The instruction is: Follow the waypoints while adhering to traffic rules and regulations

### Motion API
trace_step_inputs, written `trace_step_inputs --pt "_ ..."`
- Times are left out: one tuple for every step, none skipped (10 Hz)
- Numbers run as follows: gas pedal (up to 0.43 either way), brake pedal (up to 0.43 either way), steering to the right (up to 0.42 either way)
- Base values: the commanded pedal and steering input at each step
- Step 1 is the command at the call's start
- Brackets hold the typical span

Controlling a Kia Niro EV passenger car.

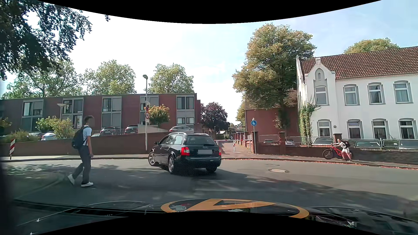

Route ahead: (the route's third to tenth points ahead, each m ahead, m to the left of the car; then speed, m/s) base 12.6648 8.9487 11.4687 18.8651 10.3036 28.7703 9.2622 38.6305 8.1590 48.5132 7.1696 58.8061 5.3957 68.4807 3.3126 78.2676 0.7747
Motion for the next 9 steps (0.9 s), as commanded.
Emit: trace_step_inputs --pt "0.000 0.000 0.066" --pt "0.000 0.000 0.070" --pt "0.000 0.000 0.077" --pt "0.000 0.000 0.083" --pt "0.000 0.006 0.091" --pt "0.000 0.006 0.105" --pt "0.000 0.006 0.121" --pt "0.000 0.006 0.135" --pt "0.000 0.006 0.139"
